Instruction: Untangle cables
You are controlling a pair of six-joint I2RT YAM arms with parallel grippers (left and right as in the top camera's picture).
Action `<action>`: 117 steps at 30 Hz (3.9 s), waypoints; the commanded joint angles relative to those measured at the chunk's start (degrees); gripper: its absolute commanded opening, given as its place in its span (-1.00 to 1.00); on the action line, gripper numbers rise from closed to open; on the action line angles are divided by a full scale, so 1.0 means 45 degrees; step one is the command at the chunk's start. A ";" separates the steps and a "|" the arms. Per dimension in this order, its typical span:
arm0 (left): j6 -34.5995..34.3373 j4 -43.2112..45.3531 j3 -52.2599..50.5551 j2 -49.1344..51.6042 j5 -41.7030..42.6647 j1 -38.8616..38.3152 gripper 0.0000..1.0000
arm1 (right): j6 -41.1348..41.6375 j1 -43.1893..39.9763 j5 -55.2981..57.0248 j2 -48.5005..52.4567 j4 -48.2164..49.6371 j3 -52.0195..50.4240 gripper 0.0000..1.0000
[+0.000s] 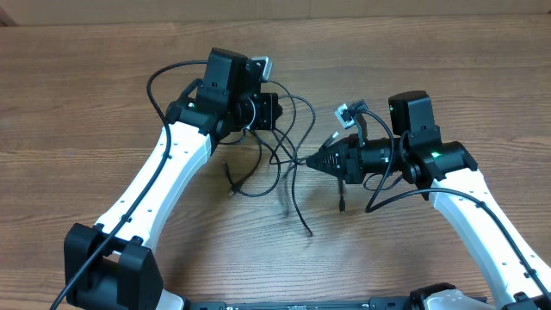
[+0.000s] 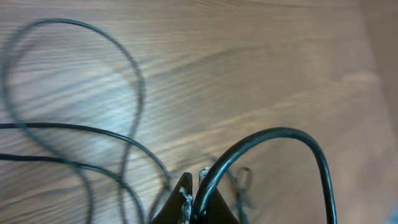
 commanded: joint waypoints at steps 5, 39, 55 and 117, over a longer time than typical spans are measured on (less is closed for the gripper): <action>0.0267 -0.1205 0.0316 -0.0117 -0.1171 0.0073 -0.92 | 0.0884 -0.0097 0.3405 -0.0126 0.0335 0.0087 -0.46; -0.5090 0.7864 0.0359 -0.2769 0.6785 0.0044 -0.92 | 0.1977 0.1243 0.7315 -0.0087 0.3716 0.0087 0.54; -0.1535 0.1817 0.0335 -0.2506 0.3599 0.0044 -0.73 | 0.2647 0.0704 0.7315 -0.0243 0.1661 0.0461 -0.93; -0.1826 -0.3458 -0.1418 -0.1690 -0.4838 0.0364 0.54 | 0.0947 -0.8767 0.6635 0.3638 -0.7150 0.8335 0.40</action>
